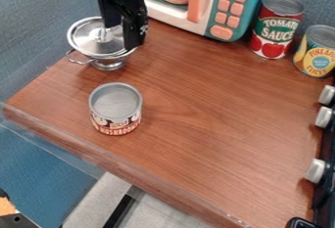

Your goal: Moves the silver lid to the lower right side of the table

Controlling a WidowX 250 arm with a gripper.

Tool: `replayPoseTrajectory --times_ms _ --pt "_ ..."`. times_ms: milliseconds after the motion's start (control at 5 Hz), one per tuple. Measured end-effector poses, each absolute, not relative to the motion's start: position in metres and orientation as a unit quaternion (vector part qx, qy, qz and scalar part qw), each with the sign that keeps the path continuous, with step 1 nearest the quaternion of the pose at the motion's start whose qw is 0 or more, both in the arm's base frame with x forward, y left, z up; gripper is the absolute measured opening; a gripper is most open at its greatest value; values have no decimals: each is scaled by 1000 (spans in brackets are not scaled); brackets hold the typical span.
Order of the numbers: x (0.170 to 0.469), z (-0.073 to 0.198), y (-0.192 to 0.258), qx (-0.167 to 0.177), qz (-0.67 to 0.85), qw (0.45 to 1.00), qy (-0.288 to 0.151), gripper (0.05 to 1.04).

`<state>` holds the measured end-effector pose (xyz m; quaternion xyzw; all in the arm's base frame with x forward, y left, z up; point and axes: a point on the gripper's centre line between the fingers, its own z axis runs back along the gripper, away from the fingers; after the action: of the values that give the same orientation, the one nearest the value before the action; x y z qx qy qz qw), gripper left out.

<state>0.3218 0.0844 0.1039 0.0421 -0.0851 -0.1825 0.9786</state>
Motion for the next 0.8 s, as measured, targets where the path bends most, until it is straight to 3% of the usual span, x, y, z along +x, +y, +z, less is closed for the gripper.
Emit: replayPoseTrajectory --times_ms 800 --pt "314 103 126 63 -95 990 -83 1000"
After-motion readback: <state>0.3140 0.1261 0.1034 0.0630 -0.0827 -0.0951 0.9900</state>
